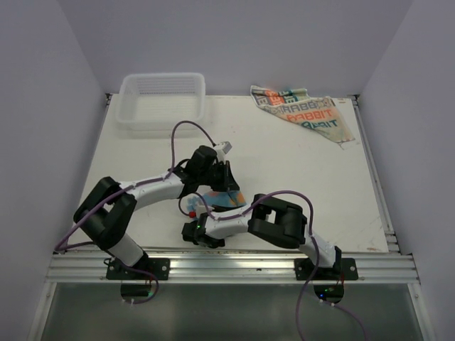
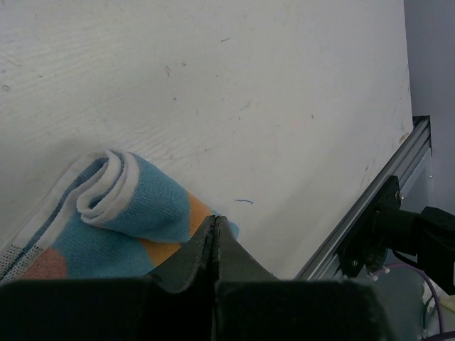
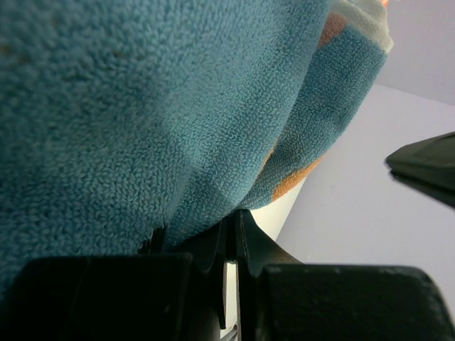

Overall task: Roll the towels
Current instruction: Roll the towel

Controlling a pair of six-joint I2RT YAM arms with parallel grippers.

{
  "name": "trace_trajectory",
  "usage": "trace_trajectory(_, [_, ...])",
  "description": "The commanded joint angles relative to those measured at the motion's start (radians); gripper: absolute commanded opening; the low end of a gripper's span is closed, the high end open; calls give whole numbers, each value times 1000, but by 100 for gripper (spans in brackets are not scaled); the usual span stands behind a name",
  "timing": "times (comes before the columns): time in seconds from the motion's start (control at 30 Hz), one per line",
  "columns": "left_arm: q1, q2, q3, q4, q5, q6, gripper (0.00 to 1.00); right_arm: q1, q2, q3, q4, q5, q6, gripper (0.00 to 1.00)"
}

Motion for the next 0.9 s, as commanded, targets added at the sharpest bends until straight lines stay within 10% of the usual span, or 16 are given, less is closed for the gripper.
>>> trace_trajectory(0.0, [-12, 17, -9, 72, 58, 59, 0, 2, 77, 3, 182, -244, 59, 0])
trace_trajectory(0.67, [43, 171, -26, 20, -25, 108, 0, 2, -12, -63, 287, -207, 79, 0])
trace_trajectory(0.87, [52, 186, -29, 33, -15, 100, 0, 2, -139, -161, 381, -155, 125, 16])
